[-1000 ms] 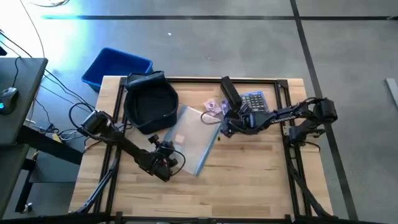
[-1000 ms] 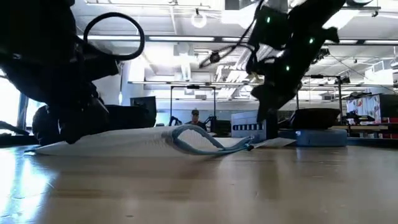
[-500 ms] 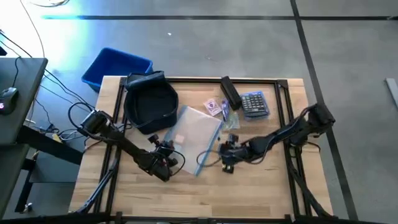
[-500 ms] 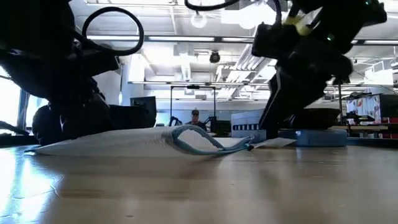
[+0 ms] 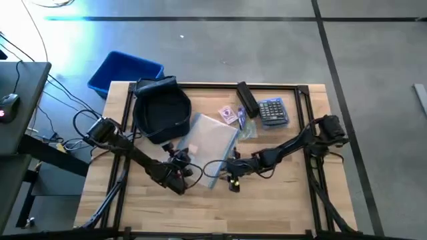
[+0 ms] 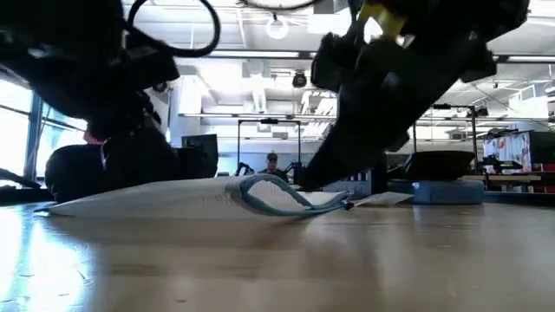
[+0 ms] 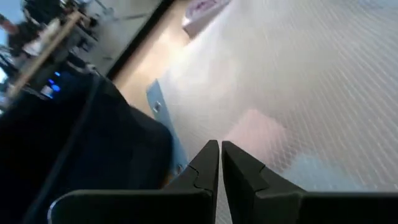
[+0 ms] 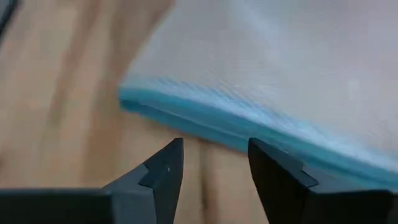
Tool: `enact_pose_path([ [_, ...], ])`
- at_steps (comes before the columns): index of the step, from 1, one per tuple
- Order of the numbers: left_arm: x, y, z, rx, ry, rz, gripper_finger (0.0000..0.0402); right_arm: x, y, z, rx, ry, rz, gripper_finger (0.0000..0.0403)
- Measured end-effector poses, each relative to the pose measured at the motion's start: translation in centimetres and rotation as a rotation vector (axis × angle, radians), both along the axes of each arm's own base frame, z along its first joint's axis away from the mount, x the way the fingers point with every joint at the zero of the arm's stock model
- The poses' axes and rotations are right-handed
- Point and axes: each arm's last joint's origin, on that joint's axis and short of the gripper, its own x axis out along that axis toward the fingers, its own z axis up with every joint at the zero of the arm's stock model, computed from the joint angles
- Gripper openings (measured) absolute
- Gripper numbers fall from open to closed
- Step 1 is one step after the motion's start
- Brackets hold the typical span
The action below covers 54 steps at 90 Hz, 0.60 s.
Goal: Unpack backpack
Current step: Remove the pink adapter from the white zip bag
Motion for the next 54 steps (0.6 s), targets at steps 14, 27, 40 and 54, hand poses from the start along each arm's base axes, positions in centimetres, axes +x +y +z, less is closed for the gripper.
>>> enact_pose_path([
  [14, 1.1, 1.7, 0.7, 0.021, 0.034, 0.063, 0.0, 0.3, -0.8, -1.3, 0.033, 0.05, -0.002, 0.015],
  [27, 1.7, 3.5, 0.5, -0.048, 0.065, 0.132, 0.0, 0.4, -1.3, -1.2, 0.038, 0.05, -0.008, 0.0136],
  [40, 0.7, 4.1, -0.6, -0.102, 0.09, 0.175, 0.0, 0.2, -1.3, -1.3, 0.004, 0.072, 0.022, 0.0129],
  [54, -1.0, 4.2, -1.8, -0.127, 0.088, 0.21, 0.0, -0.2, -1.6, -1.3, -0.027, 0.12, 0.019, 0.0128],
])
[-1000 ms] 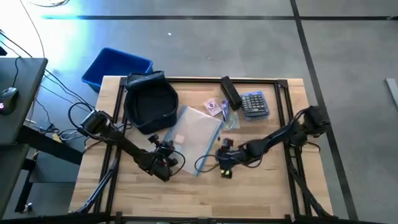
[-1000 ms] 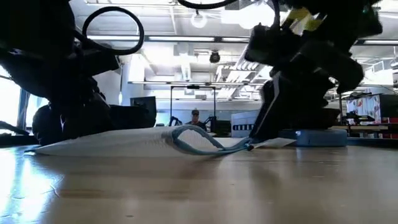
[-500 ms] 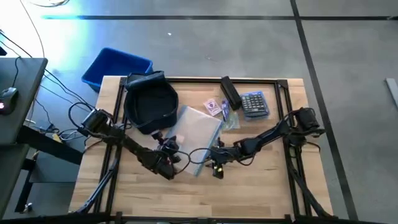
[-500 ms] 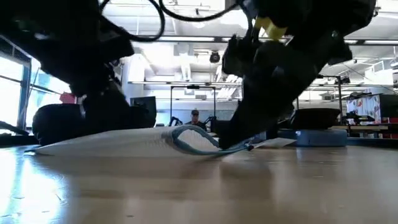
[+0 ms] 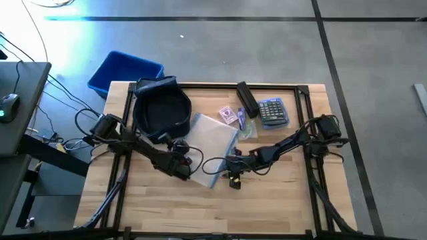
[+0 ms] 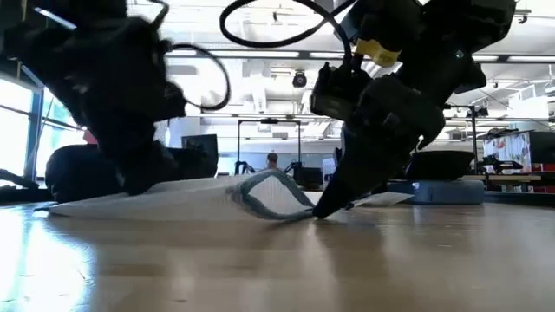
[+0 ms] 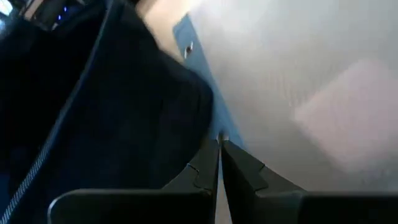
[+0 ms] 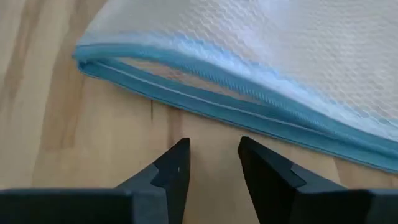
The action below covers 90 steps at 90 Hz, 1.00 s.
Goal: Unpack backpack
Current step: Remove the pink adapter from the white zip bag
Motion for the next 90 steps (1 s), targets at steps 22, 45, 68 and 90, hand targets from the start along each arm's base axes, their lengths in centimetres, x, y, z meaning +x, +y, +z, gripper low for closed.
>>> enact_pose_path([
  [22, -1.7, 0.2, -1.3, -0.025, -0.02, 0.044, 0.0, 0.3, 0.0, 0.7, -0.025, -0.071, -0.005, 0.0128],
  [45, -0.9, 0.0, -1.5, -0.05, -0.046, -0.005, 0.0, 1.8, 0.5, -0.9, 0.09, -0.196, -0.102, 0.0128],
  [68, 0.5, -0.7, -1.5, -0.068, -0.053, -0.14, 0.0, 2.7, 0.0, -1.6, -0.01, -0.276, -0.08, 0.0137],
  [90, 1.9, -1.3, -1.4, -0.088, -0.03, -0.297, 0.0, 3.3, 0.0, -0.9, -0.158, -0.339, -0.039, 0.0199],
])
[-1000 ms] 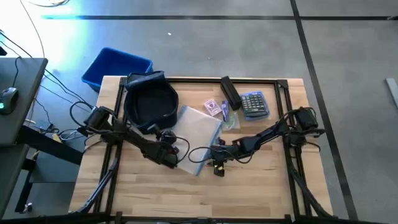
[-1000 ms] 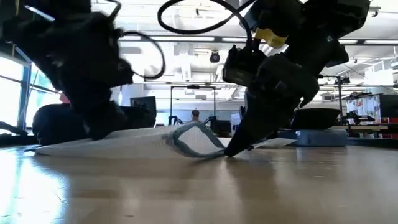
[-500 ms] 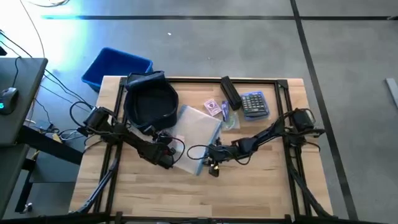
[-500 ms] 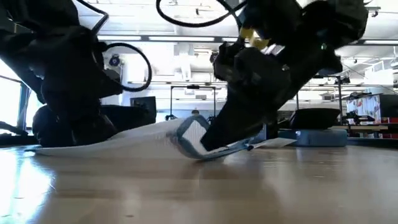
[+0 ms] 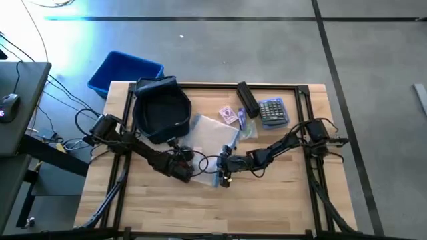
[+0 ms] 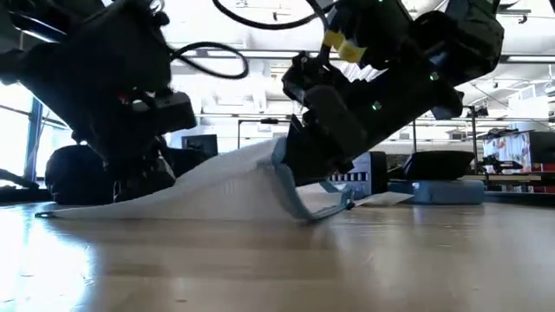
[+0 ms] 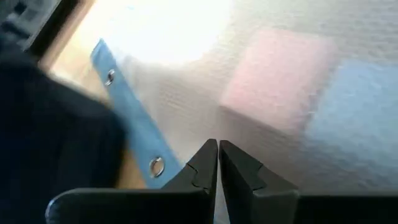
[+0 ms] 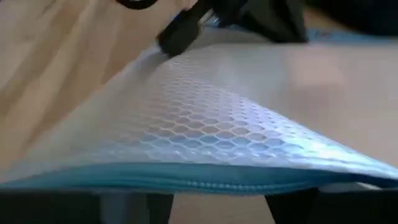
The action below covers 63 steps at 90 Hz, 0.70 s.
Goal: Unpack backpack
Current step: Remove the pink adapter from the white zip bag
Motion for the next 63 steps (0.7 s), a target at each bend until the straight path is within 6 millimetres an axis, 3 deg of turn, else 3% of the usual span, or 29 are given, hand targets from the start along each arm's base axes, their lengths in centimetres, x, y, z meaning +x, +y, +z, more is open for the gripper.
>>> enact_pose_path([
  [28, 1.5, -1.1, 0.4, -0.024, 0.034, -0.253, 0.0, 0.1, -0.4, 0.1, -0.041, -0.007, -0.014, 0.0285],
  [51, 1.5, -1.6, 0.5, 0.005, 0.033, -0.293, 0.0, 0.2, 0.3, 0.5, -0.082, -0.06, 0.044, 0.0299],
  [63, 1.3, -2.4, 1.5, 0.109, 0.063, -0.256, 0.0, 0.1, 1.2, 0.8, -0.145, -0.088, 0.092, 0.0299],
])
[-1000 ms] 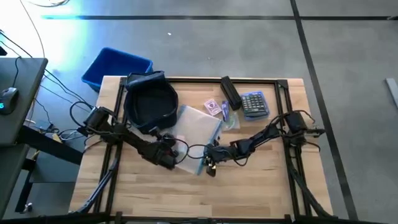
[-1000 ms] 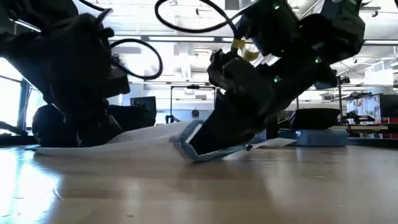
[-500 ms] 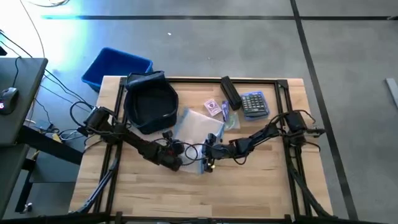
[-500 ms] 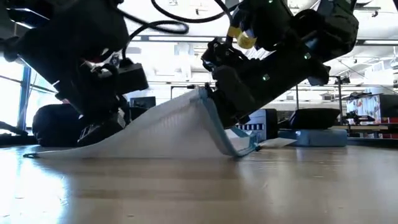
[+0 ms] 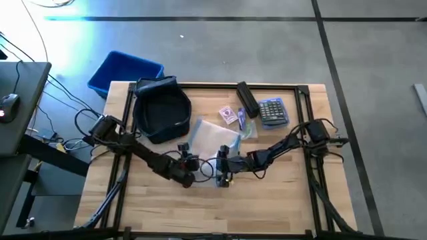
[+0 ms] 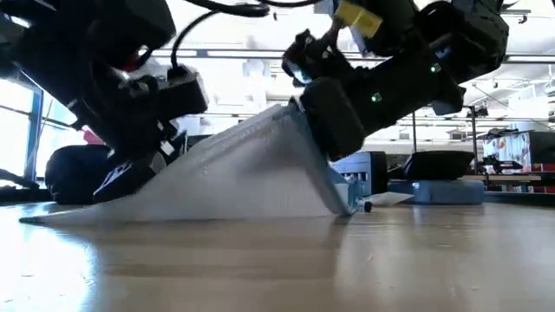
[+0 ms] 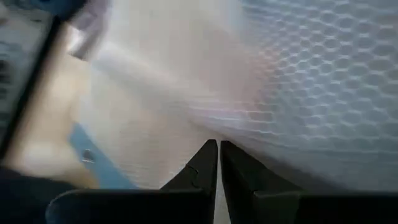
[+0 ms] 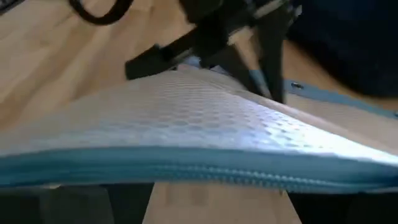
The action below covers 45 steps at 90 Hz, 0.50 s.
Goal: Unpack backpack
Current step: Remove the pink adapter from the white zip bag
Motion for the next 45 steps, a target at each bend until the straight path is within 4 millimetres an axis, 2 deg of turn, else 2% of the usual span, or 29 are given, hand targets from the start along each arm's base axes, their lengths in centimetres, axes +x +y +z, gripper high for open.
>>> enact_pose_path([
  [12, -0.5, -1.4, 2.0, 0.051, 0.002, 0.007, 0.0, 0.0, 0.1, 0.0, 0.004, -0.003, -0.015, 0.0299],
  [22, -1.3, -1.9, 2.3, -0.024, 0.07, -0.016, 0.0, 0.1, -0.3, 0.0, 0.007, -0.005, -0.05, 0.0299],
  [35, -1.7, -0.3, 1.0, -0.179, 0.135, 0.055, 0.0, 0.3, -0.8, 0.2, 0.01, -0.018, -0.051, 0.03],
  [45, -1.1, 0.7, 0.6, -0.274, 0.122, 0.062, 0.0, 0.3, -0.8, 0.1, 0.023, -0.013, -0.025, 0.0308],
])
